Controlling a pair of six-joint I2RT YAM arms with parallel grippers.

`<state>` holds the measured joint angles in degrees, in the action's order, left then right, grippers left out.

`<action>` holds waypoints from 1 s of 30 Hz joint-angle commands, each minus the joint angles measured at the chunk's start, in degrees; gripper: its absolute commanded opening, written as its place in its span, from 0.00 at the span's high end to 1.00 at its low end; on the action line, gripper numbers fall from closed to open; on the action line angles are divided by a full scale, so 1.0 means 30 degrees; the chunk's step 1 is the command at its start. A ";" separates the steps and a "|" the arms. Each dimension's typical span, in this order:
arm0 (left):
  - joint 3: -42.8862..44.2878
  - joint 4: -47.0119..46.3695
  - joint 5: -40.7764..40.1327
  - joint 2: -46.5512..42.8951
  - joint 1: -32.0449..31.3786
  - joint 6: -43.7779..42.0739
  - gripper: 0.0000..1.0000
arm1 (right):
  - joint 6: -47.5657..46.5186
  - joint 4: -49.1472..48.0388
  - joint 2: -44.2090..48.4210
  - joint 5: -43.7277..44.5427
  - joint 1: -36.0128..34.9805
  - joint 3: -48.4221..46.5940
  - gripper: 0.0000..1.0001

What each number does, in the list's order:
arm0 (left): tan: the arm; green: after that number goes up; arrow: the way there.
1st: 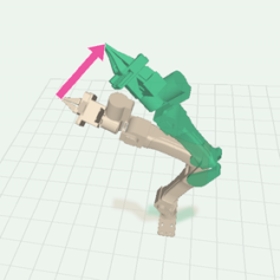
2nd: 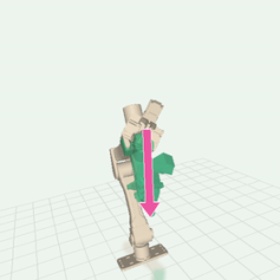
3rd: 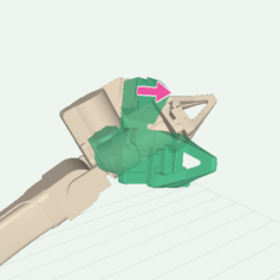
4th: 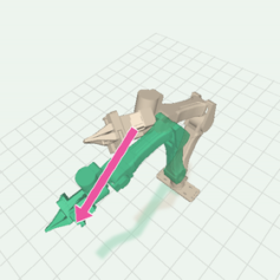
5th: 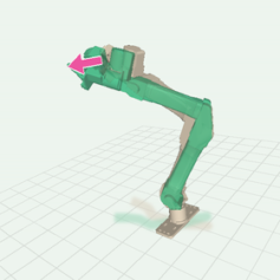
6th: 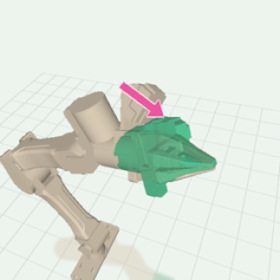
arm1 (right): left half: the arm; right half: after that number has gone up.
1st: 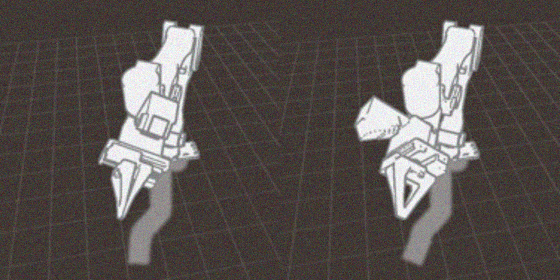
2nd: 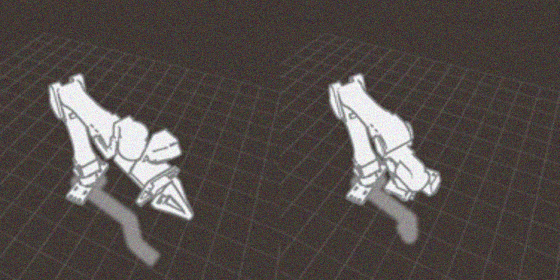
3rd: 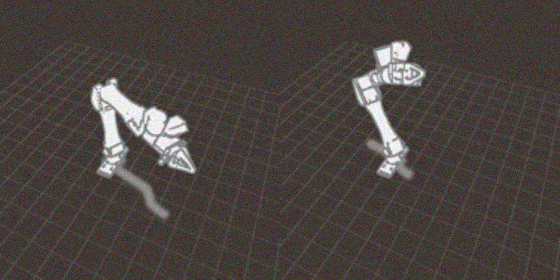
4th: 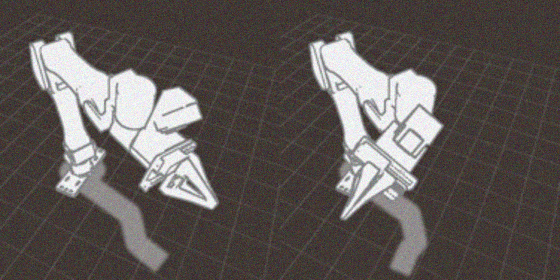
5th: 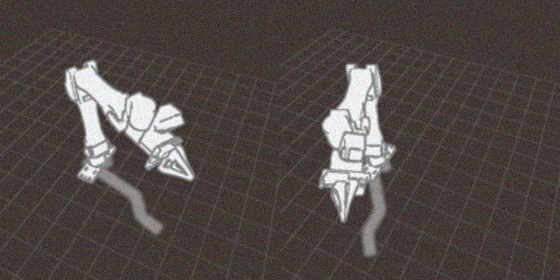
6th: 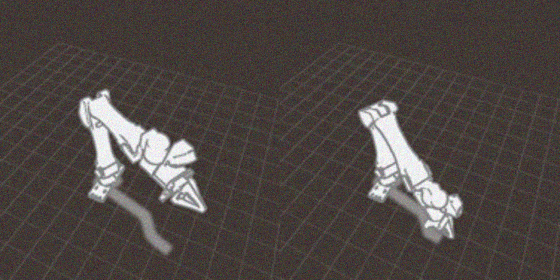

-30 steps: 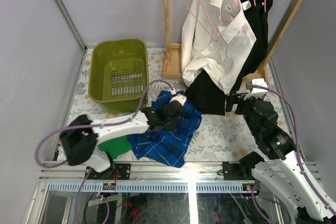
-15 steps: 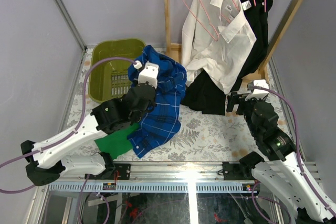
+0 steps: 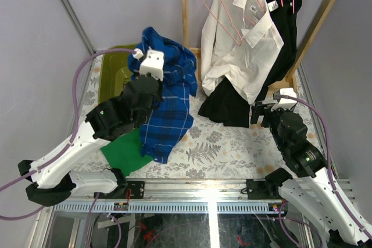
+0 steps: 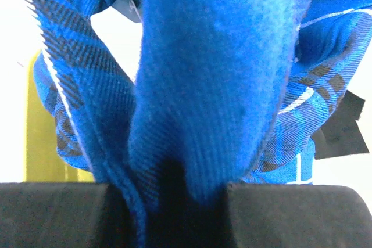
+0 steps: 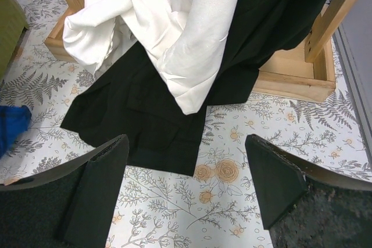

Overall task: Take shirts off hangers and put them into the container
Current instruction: Place the shirt in the bin.

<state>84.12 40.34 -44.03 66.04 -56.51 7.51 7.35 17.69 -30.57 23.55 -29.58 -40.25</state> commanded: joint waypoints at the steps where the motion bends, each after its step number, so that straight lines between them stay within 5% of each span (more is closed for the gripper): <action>1: 0.1802 -0.1328 -0.1345 0.0496 0.2202 -0.2156 1.00 | 0.0086 -0.0634 -0.0053 0.0468 -0.0074 -0.0192 0.11; 8: 0.5720 -0.2653 0.1264 0.2919 0.8498 -0.3252 1.00 | 0.0251 -0.0651 -0.0395 0.0122 -0.0083 -0.0265 0.11; 19: 1.6273 -0.2387 0.0729 0.9420 1.3559 -0.3949 1.00 | 0.0164 -0.0325 -0.0226 0.0042 -0.0093 -0.0353 0.11; 24: 1.4344 -0.3918 -0.0352 1.0296 1.4447 -0.4088 1.00 | -0.0153 -0.0353 -0.0323 0.0065 -0.0073 -0.0295 0.10; 26: 1.4496 -0.3248 0.1318 1.1091 1.5155 -0.2820 1.00 | -0.0131 -0.0449 -0.0475 -0.0104 -0.0072 -0.0225 0.10; 30: 1.5335 -0.2859 -0.0133 1.3117 1.5669 -0.2986 1.00 | -0.0023 -0.0263 -0.0827 -0.0320 -0.0096 -0.0267 0.10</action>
<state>128.01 33.80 -41.89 100.14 -11.66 -2.17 7.51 17.93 -32.05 22.96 -29.58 -40.25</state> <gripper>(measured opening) 0.139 0.897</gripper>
